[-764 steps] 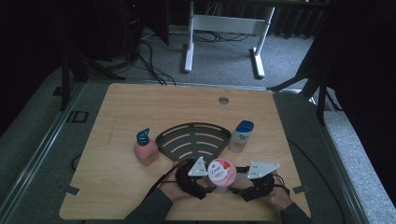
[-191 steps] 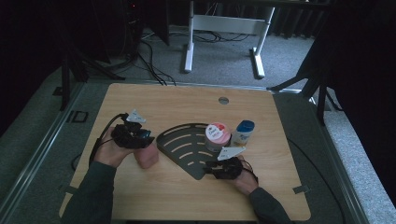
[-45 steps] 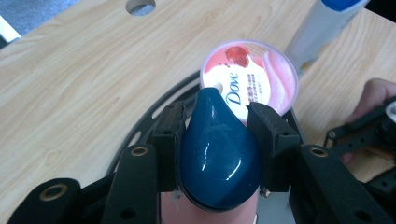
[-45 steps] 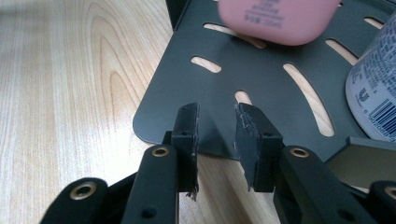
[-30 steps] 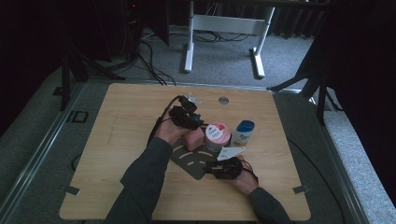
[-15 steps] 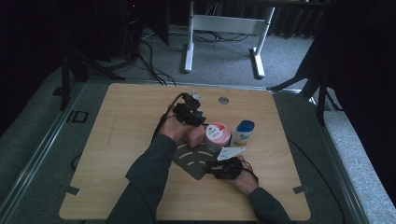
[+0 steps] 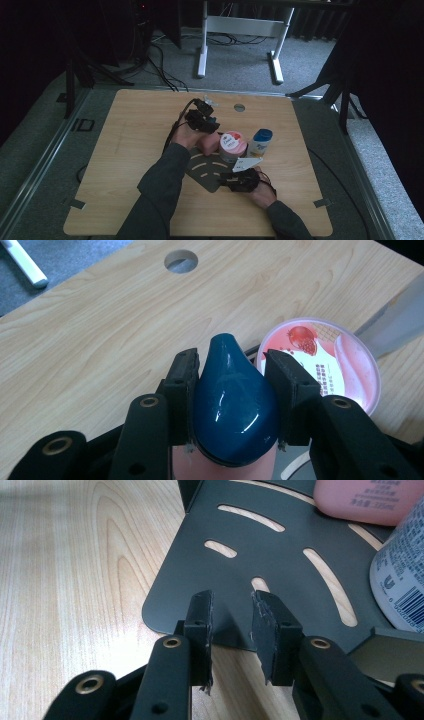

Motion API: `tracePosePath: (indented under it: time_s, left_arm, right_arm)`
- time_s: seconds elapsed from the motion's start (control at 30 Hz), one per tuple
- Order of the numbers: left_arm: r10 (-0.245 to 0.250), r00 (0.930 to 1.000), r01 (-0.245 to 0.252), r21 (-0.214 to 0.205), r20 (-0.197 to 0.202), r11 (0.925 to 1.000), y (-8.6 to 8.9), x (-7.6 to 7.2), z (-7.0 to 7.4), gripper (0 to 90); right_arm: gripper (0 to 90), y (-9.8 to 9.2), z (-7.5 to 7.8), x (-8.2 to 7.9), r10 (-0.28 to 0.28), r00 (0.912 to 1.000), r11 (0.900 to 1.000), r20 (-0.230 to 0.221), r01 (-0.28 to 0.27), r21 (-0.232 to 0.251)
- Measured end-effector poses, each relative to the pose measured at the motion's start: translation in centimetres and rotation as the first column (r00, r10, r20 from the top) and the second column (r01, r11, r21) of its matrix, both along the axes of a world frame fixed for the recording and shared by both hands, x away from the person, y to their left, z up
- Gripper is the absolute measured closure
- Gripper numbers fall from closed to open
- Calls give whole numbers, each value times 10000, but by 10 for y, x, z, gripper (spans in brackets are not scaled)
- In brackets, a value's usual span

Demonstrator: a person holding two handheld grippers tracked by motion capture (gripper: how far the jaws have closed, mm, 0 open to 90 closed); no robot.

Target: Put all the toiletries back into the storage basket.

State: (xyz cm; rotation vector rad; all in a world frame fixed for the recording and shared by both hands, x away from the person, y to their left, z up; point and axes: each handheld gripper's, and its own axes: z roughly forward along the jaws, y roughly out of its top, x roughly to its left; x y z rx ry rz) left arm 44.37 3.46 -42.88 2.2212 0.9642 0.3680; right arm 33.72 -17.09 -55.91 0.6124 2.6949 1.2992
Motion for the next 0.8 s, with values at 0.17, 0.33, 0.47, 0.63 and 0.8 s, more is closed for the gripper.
tracePosePath:
  time_s: [0.17,0.33,0.47,0.63,0.8]
  left_arm:
    - [59,10000,-58,-190,52,9998,0,2,-1,585]
    - [52,10000,-51,-235,35,9997,1,3,-1,585]
    - [28,10000,-27,-196,23,9998,1,2,-1,584]
    - [-34,10000,34,-136,3,9999,1,2,-1,583]
    - [-64,10000,64,-100,-27,9999,1,1,-1,581]
  right_arm:
    - [695,0,0,0,3,10000,10000,3,-3,-3]
    - [695,0,0,0,5,10000,10000,1,-5,-1]
    - [695,0,0,0,7,10000,10000,2,-7,-2]
    - [695,0,0,0,9,10000,10000,3,-9,2]
    - [694,0,0,0,11,10000,10000,2,-11,1]
